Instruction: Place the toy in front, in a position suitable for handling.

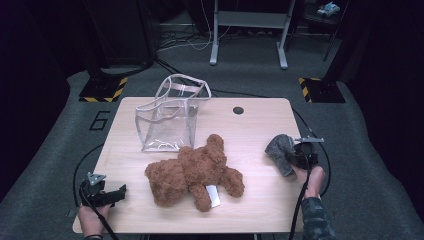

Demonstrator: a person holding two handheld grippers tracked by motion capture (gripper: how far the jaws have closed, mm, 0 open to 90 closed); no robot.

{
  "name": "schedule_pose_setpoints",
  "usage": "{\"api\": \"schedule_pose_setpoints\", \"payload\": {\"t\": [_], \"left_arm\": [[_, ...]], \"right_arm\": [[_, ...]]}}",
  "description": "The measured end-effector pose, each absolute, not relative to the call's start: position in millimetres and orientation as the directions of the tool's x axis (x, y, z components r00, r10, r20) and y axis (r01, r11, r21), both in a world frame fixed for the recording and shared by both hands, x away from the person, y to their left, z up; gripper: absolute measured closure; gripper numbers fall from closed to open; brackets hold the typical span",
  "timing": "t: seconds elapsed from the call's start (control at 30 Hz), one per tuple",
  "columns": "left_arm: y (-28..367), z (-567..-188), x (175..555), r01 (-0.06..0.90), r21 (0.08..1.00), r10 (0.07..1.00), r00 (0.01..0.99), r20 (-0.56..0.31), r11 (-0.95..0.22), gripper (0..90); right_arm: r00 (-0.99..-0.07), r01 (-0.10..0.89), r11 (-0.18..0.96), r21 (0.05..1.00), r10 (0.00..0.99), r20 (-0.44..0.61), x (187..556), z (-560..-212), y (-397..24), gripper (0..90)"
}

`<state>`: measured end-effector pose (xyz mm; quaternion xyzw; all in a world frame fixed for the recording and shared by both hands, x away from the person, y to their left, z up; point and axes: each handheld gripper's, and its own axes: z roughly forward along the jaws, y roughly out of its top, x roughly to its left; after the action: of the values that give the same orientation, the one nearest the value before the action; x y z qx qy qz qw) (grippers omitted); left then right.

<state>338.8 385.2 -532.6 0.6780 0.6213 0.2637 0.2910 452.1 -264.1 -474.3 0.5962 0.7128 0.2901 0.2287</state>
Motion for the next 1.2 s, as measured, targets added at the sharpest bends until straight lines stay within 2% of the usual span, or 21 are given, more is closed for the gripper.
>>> {"api": "schedule_pose_setpoints", "payload": {"t": [0.07,0.13,0.17,0.2,0.27,0.3,0.47,0.5,0.67,0.9,1.0,1.2], "left_arm": [[385,-533,339,0.689,0.723,0.996,0.089,-0.004,-0.059,1.5],[385,-533,339,0.689,0.723,0.996,0.089,-0.004,-0.059,1.5],[385,-533,339,0.689,0.722,0.996,0.089,-0.004,-0.059,1.5],[385,-533,339,0.689,0.722,0.996,0.089,-0.004,-0.059,1.5],[385,-533,339,0.689,0.722,0.996,0.089,-0.004,-0.059,1.5],[385,-533,339,0.689,0.722,0.996,0.089,-0.004,-0.059,1.5],[385,-533,339,0.689,0.722,0.996,0.089,-0.004,-0.059,1.5],[385,-533,339,0.689,0.722,0.996,0.089,-0.004,-0.059,1.5],[385,-533,339,0.688,0.723,0.996,0.09,-0.004,-0.059,1.8],[385,-533,339,0.688,0.723,0.996,0.091,-0.004,-0.06,1.9],[385,-532,339,0.691,0.72,0.996,0.093,-0.004,-0.062,2.0],[385,-533,339,0.685,0.726,0.995,0.096,-0.001,-0.066,2.5]], "right_arm": [[-0.183,0.722,0.117,0.682,0.983,0.025,458,-481,-264,68.4],[-0.192,0.723,0.118,0.68,0.981,0.034,461,-485,-264,60.8],[-0.188,0.731,0.111,0.673,0.981,0.042,462,-487,-263,49.0],[-0.188,0.731,0.111,0.673,0.981,0.042,462,-487,-263,49.0],[-0.164,0.703,0.088,0.706,0.986,0.04,456,-488,-265,23.0],[-0.17,0.692,0.086,0.717,0.984,0.046,452,-486,-266,18.6],[-0.189,0.662,0.061,0.747,0.978,0.087,430,-480,-271,9.9],[-0.202,0.652,0.065,0.755,0.975,0.09,418,-480,-274,5.4],[-0.216,0.656,0.045,0.754,0.967,0.131,391,-487,-278,0.0],[-0.223,0.66,0.064,0.748,0.968,0.114,361,-508,-279,0.0],[-0.228,0.671,0.073,0.738,0.967,0.112,357,-517,-278,0.0],[-0.252,0.687,0.15,0.711,0.967,0.04,358,-527,-272,0.0]]}}
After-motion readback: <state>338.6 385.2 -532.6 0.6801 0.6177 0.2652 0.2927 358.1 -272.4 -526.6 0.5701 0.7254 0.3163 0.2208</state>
